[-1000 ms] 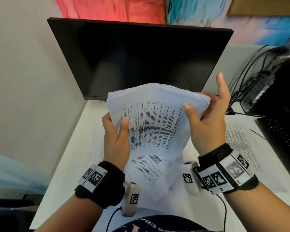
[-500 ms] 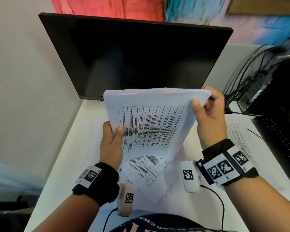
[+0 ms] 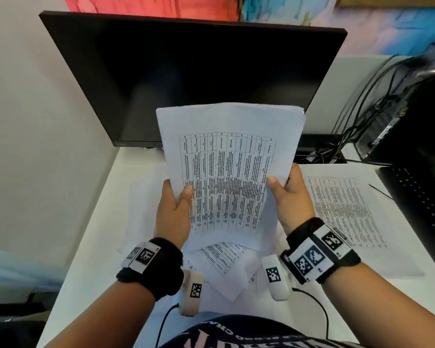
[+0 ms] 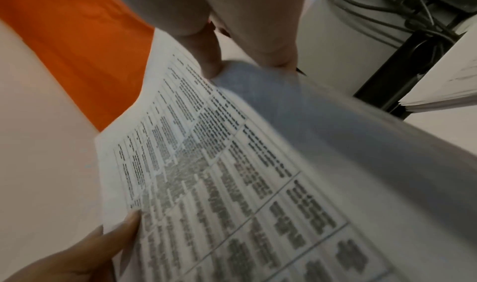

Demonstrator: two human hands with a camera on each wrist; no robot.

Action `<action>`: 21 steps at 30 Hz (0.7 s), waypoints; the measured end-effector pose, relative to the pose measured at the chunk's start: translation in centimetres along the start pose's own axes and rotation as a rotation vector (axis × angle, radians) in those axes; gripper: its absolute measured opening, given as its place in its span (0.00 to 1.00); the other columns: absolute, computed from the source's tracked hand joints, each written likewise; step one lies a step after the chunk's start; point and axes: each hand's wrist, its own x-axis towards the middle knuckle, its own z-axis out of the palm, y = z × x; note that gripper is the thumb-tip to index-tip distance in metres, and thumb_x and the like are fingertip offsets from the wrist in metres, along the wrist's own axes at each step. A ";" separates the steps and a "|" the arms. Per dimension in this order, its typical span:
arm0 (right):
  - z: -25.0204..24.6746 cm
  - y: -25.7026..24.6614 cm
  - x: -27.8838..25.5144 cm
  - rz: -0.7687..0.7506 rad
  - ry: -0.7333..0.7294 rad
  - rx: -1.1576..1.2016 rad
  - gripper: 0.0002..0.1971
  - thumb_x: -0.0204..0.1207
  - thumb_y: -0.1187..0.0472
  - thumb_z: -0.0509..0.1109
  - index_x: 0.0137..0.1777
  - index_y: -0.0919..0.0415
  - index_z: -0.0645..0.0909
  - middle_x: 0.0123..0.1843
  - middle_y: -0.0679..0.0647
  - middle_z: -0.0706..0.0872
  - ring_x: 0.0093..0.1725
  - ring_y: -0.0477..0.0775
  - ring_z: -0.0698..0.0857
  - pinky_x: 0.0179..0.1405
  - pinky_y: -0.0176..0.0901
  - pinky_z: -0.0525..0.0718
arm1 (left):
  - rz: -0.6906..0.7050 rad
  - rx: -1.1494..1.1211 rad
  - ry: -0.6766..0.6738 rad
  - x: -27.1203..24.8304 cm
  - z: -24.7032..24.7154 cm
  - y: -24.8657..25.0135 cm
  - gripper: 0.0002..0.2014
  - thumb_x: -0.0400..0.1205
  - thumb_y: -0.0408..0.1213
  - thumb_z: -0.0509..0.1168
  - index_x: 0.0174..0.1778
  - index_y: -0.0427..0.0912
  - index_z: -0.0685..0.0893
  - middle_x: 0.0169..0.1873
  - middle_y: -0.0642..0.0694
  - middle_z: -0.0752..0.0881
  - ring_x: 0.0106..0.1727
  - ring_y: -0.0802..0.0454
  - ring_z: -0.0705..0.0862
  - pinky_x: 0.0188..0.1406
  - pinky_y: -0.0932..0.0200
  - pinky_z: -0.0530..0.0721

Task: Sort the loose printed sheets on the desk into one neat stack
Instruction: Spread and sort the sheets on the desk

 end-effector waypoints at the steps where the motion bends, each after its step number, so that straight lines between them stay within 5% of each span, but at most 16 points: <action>1: -0.3 0.0 0.1 0.002 0.023 0.001 0.16 0.82 0.65 0.62 0.67 0.52 0.70 0.54 0.39 0.83 0.54 0.34 0.80 0.52 0.32 0.77 | -0.004 0.010 0.018 0.1 0.0 0.0 0.15 0.86 0.43 0.58 0.69 0.50 0.73 0.63 0.55 0.83 0.66 0.58 0.80 0.71 0.47 0.77; 5: -1.8 0.5 -0.5 0.049 -0.007 -0.029 0.11 0.82 0.64 0.62 0.62 0.52 0.72 0.52 0.41 0.84 0.52 0.37 0.82 0.51 0.34 0.78 | 0.011 0.016 0.046 0.1 0.5 0.6 0.10 0.86 0.38 0.59 0.61 0.55 0.74 0.52 0.61 0.84 0.56 0.61 0.84 0.63 0.50 0.82; 8: -3.0 1.4 -1.7 0.121 -0.082 -0.106 0.10 0.84 0.61 0.58 0.61 0.48 0.72 0.50 0.40 0.84 0.48 0.34 0.80 0.44 0.28 0.78 | -0.047 -0.011 0.042 0.1 1.3 0.1 0.22 0.86 0.41 0.59 0.77 0.46 0.66 0.58 0.56 0.84 0.62 0.57 0.83 0.67 0.54 0.80; 10: -3.6 2.1 -2.2 0.154 -0.098 -0.159 0.11 0.85 0.60 0.56 0.63 0.48 0.71 0.49 0.39 0.82 0.46 0.31 0.77 0.41 0.24 0.77 | -0.113 -0.017 0.004 0.1 1.7 -0.4 0.27 0.86 0.45 0.59 0.81 0.46 0.60 0.66 0.51 0.82 0.69 0.51 0.79 0.72 0.45 0.75; 12: -4.3 2.9 -2.4 0.164 -0.098 -0.212 0.12 0.85 0.59 0.55 0.66 0.49 0.70 0.50 0.41 0.81 0.47 0.34 0.77 0.49 0.33 0.76 | -0.144 -0.009 -0.053 0.0 2.2 -0.7 0.29 0.85 0.49 0.59 0.82 0.48 0.59 0.73 0.50 0.76 0.74 0.50 0.74 0.76 0.43 0.70; 15: -5.5 3.6 -2.4 0.199 -0.095 -0.210 0.09 0.85 0.60 0.56 0.62 0.49 0.70 0.52 0.44 0.82 0.50 0.39 0.79 0.45 0.34 0.74 | -0.125 0.072 -0.113 -0.3 2.9 -0.6 0.26 0.85 0.48 0.61 0.79 0.50 0.65 0.73 0.55 0.76 0.72 0.55 0.74 0.75 0.52 0.68; 19: -6.7 4.0 -2.8 0.285 -0.068 -0.172 0.08 0.84 0.60 0.58 0.60 0.52 0.74 0.52 0.46 0.83 0.50 0.39 0.80 0.39 0.32 0.73 | -0.103 0.128 -0.086 -0.7 4.7 -0.4 0.20 0.84 0.46 0.61 0.72 0.48 0.72 0.67 0.53 0.81 0.68 0.52 0.78 0.72 0.46 0.73; 21: -7.4 4.7 -2.8 0.327 -0.050 -0.182 0.08 0.84 0.60 0.60 0.60 0.52 0.76 0.53 0.46 0.84 0.52 0.44 0.81 0.45 0.37 0.78 | -0.111 0.164 -0.072 -1.1 5.8 -0.3 0.20 0.84 0.46 0.61 0.72 0.46 0.72 0.67 0.50 0.81 0.68 0.49 0.78 0.69 0.48 0.75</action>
